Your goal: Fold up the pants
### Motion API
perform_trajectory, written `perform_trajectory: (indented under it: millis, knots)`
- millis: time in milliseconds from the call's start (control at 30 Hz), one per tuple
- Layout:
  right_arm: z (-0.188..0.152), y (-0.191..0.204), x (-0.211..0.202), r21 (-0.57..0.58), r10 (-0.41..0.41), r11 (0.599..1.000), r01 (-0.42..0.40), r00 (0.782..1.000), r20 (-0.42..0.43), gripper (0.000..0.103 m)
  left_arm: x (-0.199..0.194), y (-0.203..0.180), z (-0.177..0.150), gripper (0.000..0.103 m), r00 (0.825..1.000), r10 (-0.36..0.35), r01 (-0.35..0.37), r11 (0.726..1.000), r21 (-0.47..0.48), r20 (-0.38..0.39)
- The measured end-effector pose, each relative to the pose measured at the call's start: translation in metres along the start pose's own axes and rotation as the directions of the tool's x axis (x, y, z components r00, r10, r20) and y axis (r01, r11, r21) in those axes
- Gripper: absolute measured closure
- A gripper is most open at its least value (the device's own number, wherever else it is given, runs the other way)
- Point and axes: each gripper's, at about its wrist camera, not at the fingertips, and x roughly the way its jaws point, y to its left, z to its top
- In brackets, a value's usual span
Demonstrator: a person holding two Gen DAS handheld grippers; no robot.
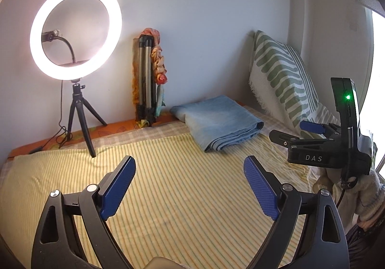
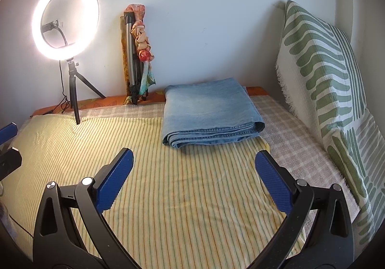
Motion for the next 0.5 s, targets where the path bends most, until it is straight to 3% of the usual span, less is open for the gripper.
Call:
perform_trajectory:
  millis: [500]
  knots:
    - [0.0,0.002,0.009,0.016,-0.001,1.0,0.0,1.0,0.021,0.0,0.004,0.013,-0.003,0.004,0.999,0.048,-0.048,0.999,-0.021,-0.006]
